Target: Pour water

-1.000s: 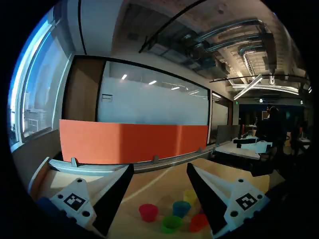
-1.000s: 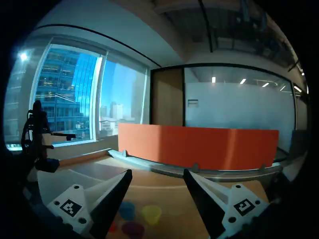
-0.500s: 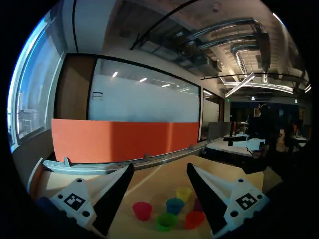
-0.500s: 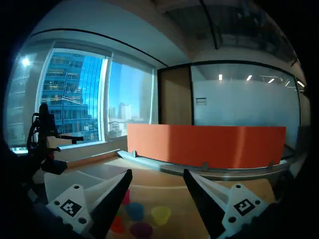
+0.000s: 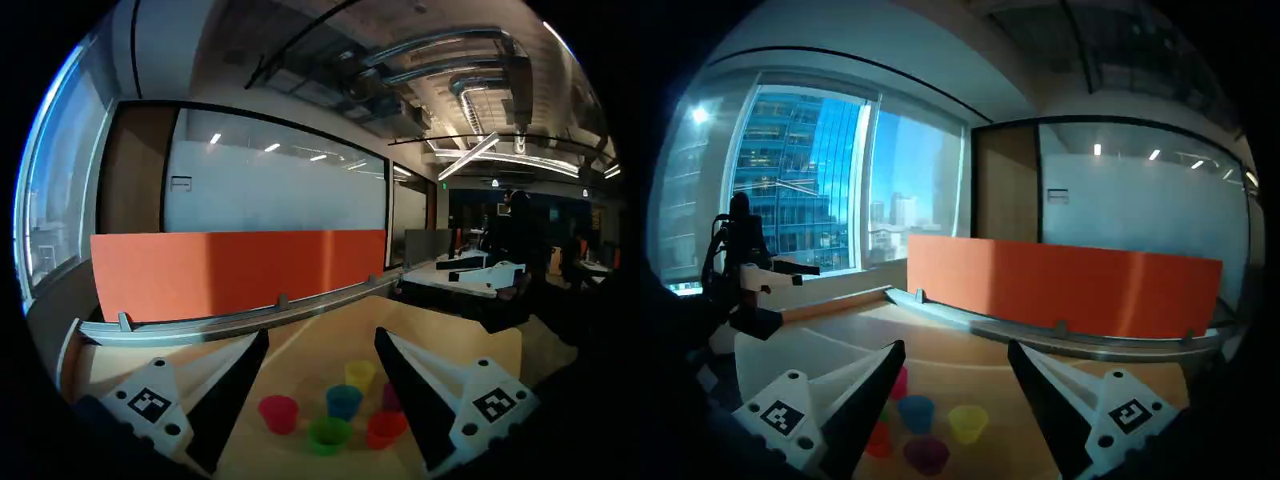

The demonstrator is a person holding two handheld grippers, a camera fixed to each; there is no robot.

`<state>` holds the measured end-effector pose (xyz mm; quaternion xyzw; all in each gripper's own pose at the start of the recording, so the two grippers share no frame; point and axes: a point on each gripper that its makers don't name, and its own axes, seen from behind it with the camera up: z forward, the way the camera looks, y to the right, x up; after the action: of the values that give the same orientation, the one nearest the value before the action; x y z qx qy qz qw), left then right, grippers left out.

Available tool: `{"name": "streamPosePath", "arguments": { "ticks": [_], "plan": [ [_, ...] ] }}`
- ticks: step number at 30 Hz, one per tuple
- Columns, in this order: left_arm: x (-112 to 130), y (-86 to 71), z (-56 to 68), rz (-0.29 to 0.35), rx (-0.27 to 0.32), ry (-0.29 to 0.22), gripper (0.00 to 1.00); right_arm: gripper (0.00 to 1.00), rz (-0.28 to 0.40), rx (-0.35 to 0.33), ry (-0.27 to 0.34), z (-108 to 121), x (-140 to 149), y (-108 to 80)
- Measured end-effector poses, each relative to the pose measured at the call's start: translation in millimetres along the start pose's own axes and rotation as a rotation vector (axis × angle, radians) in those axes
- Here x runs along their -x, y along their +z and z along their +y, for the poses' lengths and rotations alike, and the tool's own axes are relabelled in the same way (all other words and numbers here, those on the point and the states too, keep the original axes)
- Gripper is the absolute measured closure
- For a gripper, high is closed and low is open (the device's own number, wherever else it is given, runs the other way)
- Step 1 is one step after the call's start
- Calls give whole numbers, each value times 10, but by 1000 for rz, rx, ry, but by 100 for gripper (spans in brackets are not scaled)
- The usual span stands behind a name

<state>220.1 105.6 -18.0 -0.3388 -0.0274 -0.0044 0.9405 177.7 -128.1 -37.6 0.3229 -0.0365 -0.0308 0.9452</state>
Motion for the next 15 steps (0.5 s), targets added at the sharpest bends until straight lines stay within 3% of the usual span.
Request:
{"name": "streamPosePath", "arguments": {
  "ticks": [15],
  "plan": [
    [548,25,27,-114,42,34,1,1,-96,-57,-58,-74,275,19]
  ]
}}
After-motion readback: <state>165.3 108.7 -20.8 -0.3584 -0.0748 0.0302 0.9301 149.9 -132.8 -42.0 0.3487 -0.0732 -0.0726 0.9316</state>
